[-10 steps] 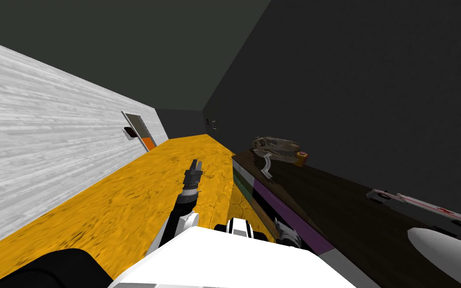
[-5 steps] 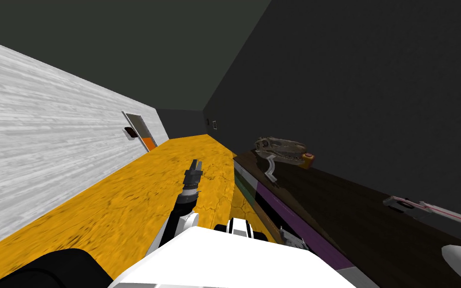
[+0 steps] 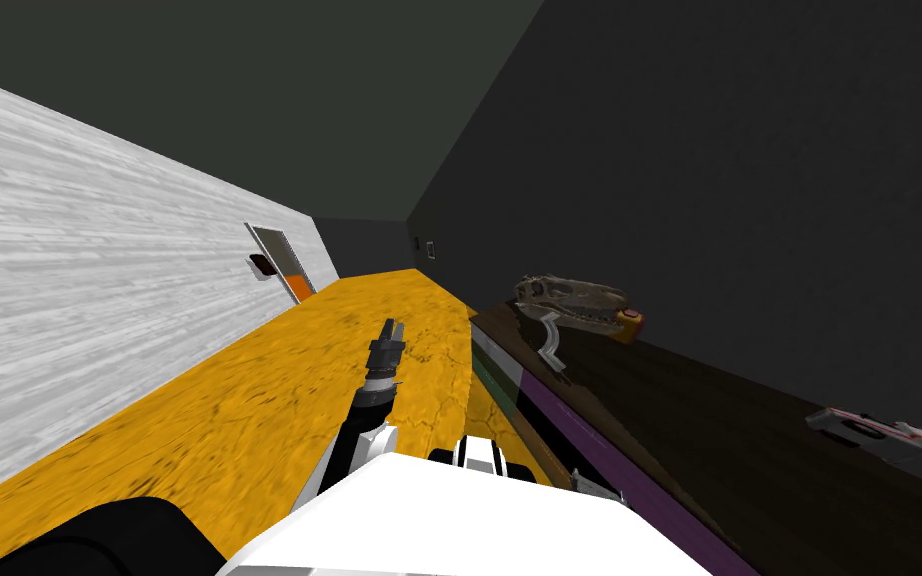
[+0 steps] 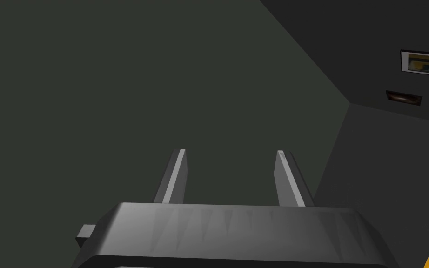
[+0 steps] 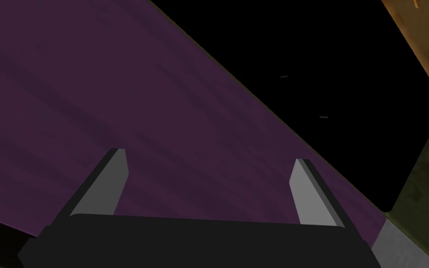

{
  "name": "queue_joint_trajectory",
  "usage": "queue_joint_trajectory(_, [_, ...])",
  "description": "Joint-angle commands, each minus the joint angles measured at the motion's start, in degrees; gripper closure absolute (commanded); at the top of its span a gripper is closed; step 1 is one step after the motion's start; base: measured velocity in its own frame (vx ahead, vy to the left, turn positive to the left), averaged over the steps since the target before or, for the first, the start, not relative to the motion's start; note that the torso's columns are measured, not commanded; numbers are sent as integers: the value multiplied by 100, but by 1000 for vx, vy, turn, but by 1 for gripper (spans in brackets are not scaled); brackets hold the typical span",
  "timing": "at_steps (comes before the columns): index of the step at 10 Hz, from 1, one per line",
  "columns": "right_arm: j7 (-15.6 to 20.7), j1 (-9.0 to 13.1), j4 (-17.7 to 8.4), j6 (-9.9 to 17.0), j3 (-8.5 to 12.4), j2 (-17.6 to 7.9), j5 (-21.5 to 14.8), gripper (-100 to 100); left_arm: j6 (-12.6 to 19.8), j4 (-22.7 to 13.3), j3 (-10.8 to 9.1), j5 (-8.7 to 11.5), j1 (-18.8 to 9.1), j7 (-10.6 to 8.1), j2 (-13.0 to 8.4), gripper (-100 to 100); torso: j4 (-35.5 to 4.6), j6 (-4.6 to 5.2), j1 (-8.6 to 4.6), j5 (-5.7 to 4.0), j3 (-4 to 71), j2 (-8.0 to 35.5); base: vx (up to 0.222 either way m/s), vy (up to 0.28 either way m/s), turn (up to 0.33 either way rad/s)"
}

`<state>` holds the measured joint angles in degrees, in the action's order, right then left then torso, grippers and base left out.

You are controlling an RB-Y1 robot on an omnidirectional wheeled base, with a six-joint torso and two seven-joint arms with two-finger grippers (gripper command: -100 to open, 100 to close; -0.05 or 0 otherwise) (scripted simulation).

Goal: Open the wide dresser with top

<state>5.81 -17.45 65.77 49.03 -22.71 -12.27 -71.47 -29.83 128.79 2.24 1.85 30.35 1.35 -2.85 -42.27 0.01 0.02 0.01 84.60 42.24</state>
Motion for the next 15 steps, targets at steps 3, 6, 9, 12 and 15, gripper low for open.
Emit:
queue_joint_trajectory(3, [-12,84,-645,735,-199,-94,-585,-100,0,0,0,0,0,0,0,0,-3,-1,-1,-2,-5,5,72,55,11])
queue_joint_trajectory(6, [-9,176,-1156,1222,-370,-174,-1063,-100,0,0,0,0,0,0,0,0,-2,0,-5,-1,-4,7,72,61,12])
queue_joint_trajectory(9, [-8,217,-1424,1568,-448,-215,-1280,-100,0,0,0,0,0,0,0,0,-2,-1,-1,-1,-3,4,66,47,9])
queue_joint_trajectory(12, [-5,291,-1855,2027,-584,-295,-1663,-100,0,0,0,0,0,0,0,0,0,-1,4,1,1,-4,77,61,11])
queue_joint_trajectory(15, [-3,373,-2334,2536,-737,-396,-2091,-100,0,0,0,0,0,0,0,0,-3,-1,-4,-2,-6,7,63,48,12])
